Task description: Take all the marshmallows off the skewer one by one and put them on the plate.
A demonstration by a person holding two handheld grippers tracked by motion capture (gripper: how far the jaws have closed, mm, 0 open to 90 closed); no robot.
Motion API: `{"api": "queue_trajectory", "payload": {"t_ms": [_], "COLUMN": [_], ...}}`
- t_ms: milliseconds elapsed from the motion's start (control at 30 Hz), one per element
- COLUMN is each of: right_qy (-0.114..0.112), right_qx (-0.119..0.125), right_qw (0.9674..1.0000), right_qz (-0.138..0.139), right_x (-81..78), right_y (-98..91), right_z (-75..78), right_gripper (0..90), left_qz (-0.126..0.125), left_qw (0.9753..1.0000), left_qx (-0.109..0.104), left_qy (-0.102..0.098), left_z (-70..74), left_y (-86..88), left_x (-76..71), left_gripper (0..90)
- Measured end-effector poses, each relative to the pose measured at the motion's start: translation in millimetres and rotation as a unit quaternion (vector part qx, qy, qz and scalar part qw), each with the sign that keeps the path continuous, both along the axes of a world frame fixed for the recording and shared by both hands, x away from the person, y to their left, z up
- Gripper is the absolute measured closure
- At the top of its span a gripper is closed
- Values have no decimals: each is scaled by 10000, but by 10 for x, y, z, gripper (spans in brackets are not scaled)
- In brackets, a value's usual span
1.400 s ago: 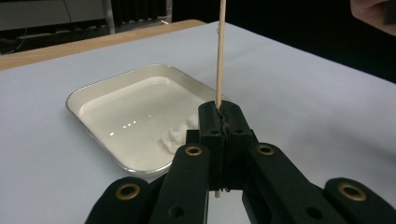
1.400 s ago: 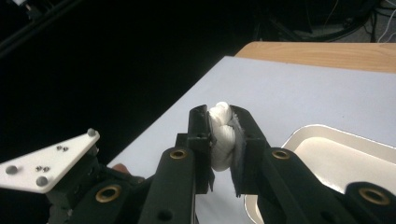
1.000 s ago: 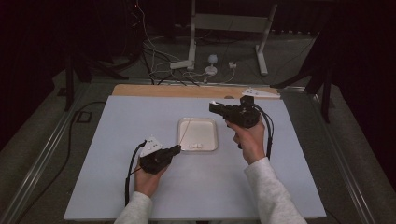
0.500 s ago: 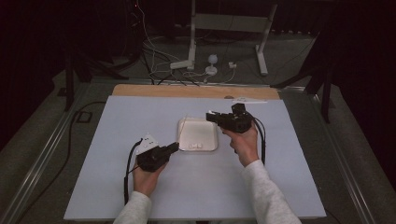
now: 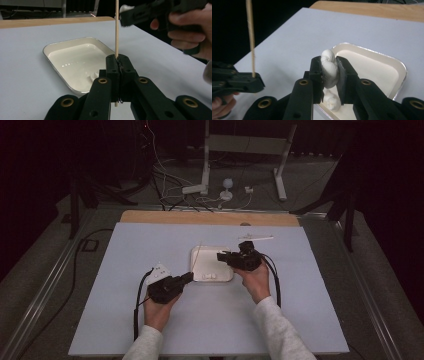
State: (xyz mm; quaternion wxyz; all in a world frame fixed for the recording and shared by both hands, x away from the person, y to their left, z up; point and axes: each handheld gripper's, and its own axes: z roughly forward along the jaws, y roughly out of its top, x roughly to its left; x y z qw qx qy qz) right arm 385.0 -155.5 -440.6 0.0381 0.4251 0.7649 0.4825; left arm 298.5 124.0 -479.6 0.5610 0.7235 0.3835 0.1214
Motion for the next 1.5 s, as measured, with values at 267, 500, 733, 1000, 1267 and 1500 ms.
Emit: {"api": "queue_trajectory", "payload": {"t_ms": [267, 500, 733, 1000, 1267, 1500], "right_qy": [82, 181, 293, 168, -12, -143], "right_qx": [-238, -430, -659, -609, -433, -578], "right_qw": [9997, 9989, 9971, 9976, 9989, 9982], "right_qz": [-22, -13, -225, -298, -200, -49], "right_x": [10, 27, 48, -12, -141, -257], "right_y": [30, 64, 68, 26, -61, -109], "right_z": [-144, -238, -353, -346, -244, -159], "right_gripper": [755, 736, 496, 214, 91, 1], "left_qz": [-3, 2, 25, 64, 110, 189], "left_qw": [10000, 10000, 9999, 9999, 9997, 9993], "left_qx": [-56, -71, -127, -133, -185, -294], "left_qy": [-20, -5, -7, 43, 72, 125], "left_z": [32, 34, 45, 45, 89, 172], "left_y": [-2, -2, 14, -9, -41, -119], "left_x": [-12, -11, -10, -9, 24, 101], "left_gripper": [895, 895, 895, 896, 895, 893]}}
